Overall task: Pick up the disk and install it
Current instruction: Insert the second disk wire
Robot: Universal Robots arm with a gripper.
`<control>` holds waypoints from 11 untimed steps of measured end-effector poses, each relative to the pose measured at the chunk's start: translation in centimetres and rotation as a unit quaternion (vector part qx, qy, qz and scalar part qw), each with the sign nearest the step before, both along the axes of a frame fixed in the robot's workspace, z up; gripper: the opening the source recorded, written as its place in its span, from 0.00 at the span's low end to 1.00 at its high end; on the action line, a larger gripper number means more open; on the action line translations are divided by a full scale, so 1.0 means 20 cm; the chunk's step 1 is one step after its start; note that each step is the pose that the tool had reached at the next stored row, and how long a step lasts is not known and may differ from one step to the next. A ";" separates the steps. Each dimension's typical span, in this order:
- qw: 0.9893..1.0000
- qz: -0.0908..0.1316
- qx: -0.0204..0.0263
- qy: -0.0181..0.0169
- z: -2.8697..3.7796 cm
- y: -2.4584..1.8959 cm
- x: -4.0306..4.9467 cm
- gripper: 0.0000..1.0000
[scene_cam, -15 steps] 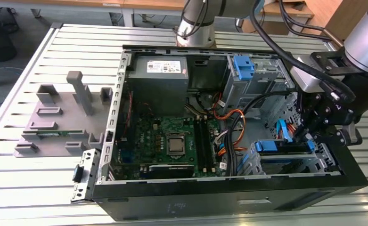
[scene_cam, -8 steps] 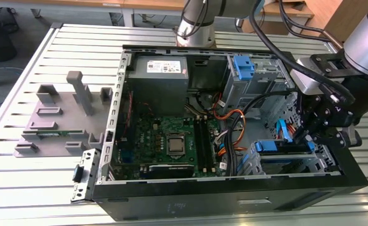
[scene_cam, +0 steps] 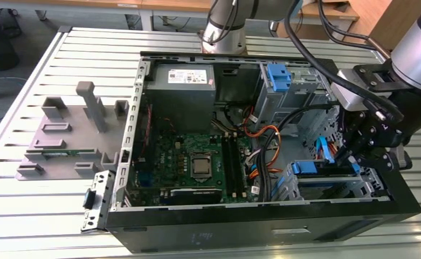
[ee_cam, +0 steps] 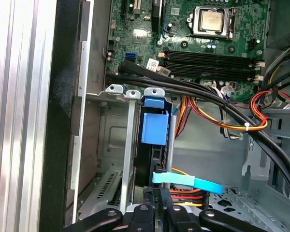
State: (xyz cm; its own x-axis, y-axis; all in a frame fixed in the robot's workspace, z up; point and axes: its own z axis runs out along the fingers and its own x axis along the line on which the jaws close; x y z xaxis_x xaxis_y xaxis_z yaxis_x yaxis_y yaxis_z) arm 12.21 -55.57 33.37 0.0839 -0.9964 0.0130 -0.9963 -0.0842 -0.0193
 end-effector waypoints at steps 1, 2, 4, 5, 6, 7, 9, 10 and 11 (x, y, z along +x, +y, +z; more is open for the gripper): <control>1.000 0.000 0.000 0.000 -0.001 0.000 0.000 0.16; 1.000 -0.001 0.000 0.000 -0.001 0.000 0.000 0.16; 1.000 -0.003 0.000 0.000 -0.002 0.000 0.000 0.16; 1.000 -0.003 0.000 0.000 -0.002 0.000 0.000 0.16; 1.000 -0.004 0.000 0.000 0.000 0.000 0.000 0.16; 1.000 -0.004 0.000 0.000 0.003 0.000 0.000 0.16; 1.000 -0.005 0.000 0.000 0.008 0.000 0.000 0.16; 1.000 -0.007 0.000 0.000 0.009 0.000 0.000 0.16; 1.000 -0.010 0.000 0.000 0.010 0.000 0.000 0.16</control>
State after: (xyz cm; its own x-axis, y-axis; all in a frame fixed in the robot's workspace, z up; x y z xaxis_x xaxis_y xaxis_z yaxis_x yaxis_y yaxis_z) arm 12.21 -55.57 33.56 0.0637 -0.9979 0.0128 -0.9978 -0.0640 -0.0193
